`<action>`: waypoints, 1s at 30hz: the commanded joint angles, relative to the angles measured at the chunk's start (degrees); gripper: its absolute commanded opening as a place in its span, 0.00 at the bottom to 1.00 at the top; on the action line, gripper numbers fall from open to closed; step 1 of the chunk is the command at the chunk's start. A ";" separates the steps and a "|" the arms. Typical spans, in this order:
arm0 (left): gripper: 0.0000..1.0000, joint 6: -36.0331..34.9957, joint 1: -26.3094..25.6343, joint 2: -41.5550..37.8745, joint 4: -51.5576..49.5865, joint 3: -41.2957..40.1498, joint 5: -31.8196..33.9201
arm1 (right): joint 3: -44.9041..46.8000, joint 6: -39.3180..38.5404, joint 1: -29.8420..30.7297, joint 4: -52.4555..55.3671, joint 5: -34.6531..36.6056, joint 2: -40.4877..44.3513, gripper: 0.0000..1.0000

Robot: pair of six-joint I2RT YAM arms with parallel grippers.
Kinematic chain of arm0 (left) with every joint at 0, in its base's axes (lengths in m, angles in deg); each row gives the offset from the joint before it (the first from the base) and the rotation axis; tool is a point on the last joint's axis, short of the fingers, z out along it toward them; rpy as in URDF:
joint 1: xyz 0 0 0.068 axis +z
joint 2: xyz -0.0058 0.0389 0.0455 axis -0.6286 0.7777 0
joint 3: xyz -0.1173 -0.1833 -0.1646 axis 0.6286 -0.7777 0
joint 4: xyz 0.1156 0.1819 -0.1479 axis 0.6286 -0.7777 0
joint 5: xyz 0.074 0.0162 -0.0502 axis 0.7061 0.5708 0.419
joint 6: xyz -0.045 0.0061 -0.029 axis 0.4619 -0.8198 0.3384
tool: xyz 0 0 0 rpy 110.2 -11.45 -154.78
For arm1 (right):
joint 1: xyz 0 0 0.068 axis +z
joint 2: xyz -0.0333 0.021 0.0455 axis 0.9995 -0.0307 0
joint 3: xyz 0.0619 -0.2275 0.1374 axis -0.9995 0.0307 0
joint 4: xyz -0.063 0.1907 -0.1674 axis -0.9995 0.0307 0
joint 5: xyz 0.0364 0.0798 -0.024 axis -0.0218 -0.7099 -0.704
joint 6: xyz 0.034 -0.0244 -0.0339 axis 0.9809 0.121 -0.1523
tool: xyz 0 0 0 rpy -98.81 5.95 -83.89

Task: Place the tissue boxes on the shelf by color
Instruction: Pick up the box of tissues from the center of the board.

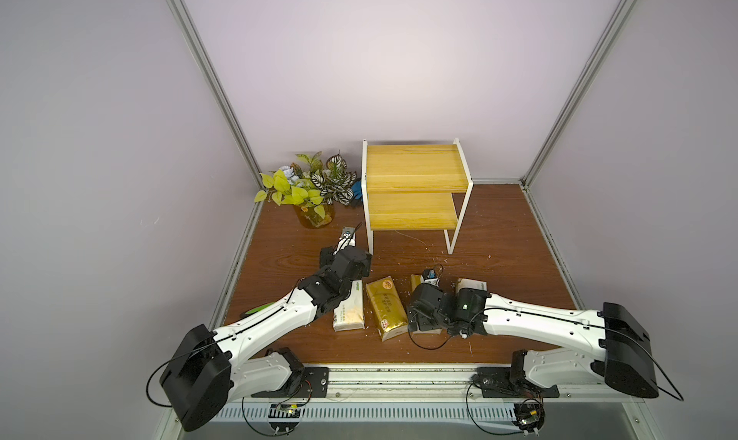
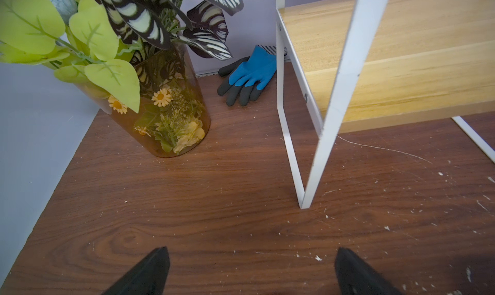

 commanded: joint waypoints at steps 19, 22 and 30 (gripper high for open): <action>1.00 1.17 -0.23 -0.15 0.43 -0.81 -1.27 | 6.30 6.12 1.18 -2.15 5.10 -2.61 0.90; 1.00 1.10 -0.21 0.01 0.40 -0.73 -1.52 | 6.88 6.49 1.17 -2.74 5.47 -1.79 0.77; 1.00 1.26 -0.20 0.21 1.20 -0.72 -1.66 | 5.19 5.46 1.08 -1.44 7.50 0.07 0.39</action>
